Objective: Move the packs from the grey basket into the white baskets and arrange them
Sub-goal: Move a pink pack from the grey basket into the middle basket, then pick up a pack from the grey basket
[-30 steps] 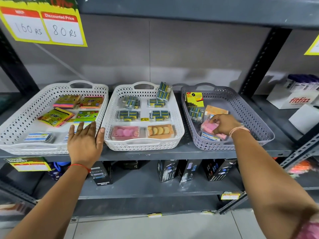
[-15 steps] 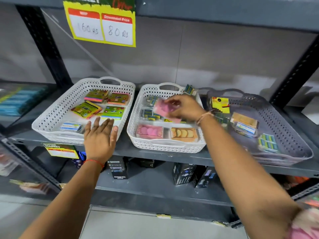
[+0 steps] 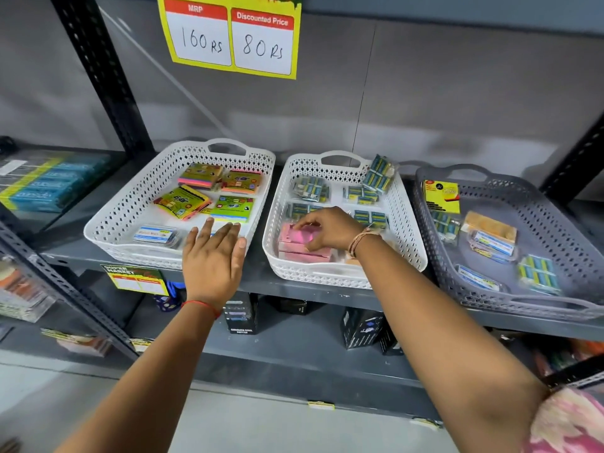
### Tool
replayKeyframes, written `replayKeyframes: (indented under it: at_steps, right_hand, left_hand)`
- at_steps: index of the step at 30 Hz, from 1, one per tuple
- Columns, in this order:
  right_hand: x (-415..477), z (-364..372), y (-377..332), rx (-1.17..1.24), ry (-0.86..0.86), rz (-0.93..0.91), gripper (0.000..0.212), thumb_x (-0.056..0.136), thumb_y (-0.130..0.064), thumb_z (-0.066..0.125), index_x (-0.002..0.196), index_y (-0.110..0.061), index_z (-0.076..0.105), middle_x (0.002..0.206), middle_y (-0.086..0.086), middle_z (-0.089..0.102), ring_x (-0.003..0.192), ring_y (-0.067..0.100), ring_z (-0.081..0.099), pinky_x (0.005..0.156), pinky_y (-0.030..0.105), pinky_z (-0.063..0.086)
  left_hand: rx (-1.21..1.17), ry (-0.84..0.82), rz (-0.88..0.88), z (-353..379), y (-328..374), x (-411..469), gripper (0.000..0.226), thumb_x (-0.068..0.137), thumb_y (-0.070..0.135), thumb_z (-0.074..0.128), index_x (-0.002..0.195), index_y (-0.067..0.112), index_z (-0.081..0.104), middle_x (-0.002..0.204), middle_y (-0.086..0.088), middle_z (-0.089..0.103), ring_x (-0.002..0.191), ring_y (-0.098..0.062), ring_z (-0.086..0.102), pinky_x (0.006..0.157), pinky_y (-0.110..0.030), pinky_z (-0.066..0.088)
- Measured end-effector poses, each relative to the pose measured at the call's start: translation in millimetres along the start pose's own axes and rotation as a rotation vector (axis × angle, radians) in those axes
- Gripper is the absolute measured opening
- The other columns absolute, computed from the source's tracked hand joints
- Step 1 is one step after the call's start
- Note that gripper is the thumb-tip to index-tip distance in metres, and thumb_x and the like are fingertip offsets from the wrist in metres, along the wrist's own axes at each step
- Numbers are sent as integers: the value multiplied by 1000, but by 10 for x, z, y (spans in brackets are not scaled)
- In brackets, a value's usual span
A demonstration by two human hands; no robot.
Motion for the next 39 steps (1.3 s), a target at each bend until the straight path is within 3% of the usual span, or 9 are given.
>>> replayKeyframes:
  at_steps: [5, 9, 12, 17, 21, 26, 30, 34, 39]
  right_hand:
    - [-211, -162, 65, 1, 87, -66, 76, 78, -35, 71, 143, -24, 34, 156, 3, 24, 143, 19, 24, 117, 33, 22]
    - [-569, -741, 553, 46, 398, -52, 66, 84, -25, 66, 142, -17, 36, 156, 7, 24, 145, 21, 19, 119, 31, 18]
    - [-859, -1179, 1238, -51, 483, 122, 59, 89, -17, 59, 142, -10, 34, 155, 12, 23, 145, 25, 18, 117, 28, 15]
    - [-1149, -1601, 2341, -176, 407, 419, 50, 94, -9, 48, 142, -13, 35, 156, 11, 21, 144, 26, 24, 117, 32, 20]
    - [-1205, -1711, 2808, -275, 355, 575, 43, 92, 0, 45, 134, -6, 48, 144, 22, 42, 130, 36, 45, 108, 36, 34]
    - [-1099, -1598, 3224, -218, 278, 620, 36, 94, -5, 44, 128, -7, 54, 121, 14, 59, 106, 24, 53, 91, 33, 38]
    - [-1088, -1616, 3141, -262, 253, 639, 43, 93, -6, 48, 136, -10, 46, 141, 14, 49, 125, 31, 48, 101, 29, 36]
    - [-1121, -1639, 3204, -230, 337, 657, 35, 97, -10, 38, 128, -1, 53, 131, 27, 53, 121, 40, 49, 91, 14, 42]
    - [-1148, -1612, 3170, -206, 313, 698, 44, 89, -15, 57, 132, -12, 51, 137, 15, 53, 127, 33, 47, 106, 36, 36]
  left_hand:
    - [32, -16, 21, -20, 112, -13, 84, 92, 57, 3, 119, -1, 57, 116, -22, 64, 128, -40, 40, 109, -46, 17]
    - [65, -40, 48, 62, 326, 8, 90, 90, 60, 3, 120, -8, 53, 118, -27, 61, 127, -41, 41, 112, -42, 8]
    - [69, -51, 39, 131, 386, 31, 91, 89, 61, 2, 120, -8, 53, 116, -28, 61, 127, -42, 40, 112, -42, 5]
    - [90, 31, 75, 130, 383, 22, 89, 90, 59, 4, 115, -7, 58, 109, -27, 65, 124, -41, 45, 113, -37, 4]
    - [100, 122, 67, 128, 373, 13, 80, 93, 54, 11, 112, -7, 60, 103, -27, 67, 118, -41, 50, 111, -37, 14]
    - [123, 172, 70, 101, 375, 8, 66, 91, 45, 20, 113, -4, 60, 105, -26, 67, 119, -41, 51, 106, -43, 20]
    - [138, 194, 66, 78, 387, 6, 69, 92, 46, 17, 113, -3, 60, 105, -25, 67, 119, -40, 50, 105, -42, 21]
    - [138, 195, 61, 78, 385, 2, 71, 93, 48, 14, 113, -3, 60, 103, -25, 68, 118, -40, 51, 105, -42, 21]
    - [141, 176, 46, 90, 379, 9, 72, 94, 48, 14, 113, -2, 61, 102, -24, 68, 118, -39, 52, 103, -43, 23]
Point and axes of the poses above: each hand's wrist, its own x-axis towards the middle knuckle, its own z-axis out of the palm, y = z × x, the point moved 10 cm from there along x, towards the middle knuckle
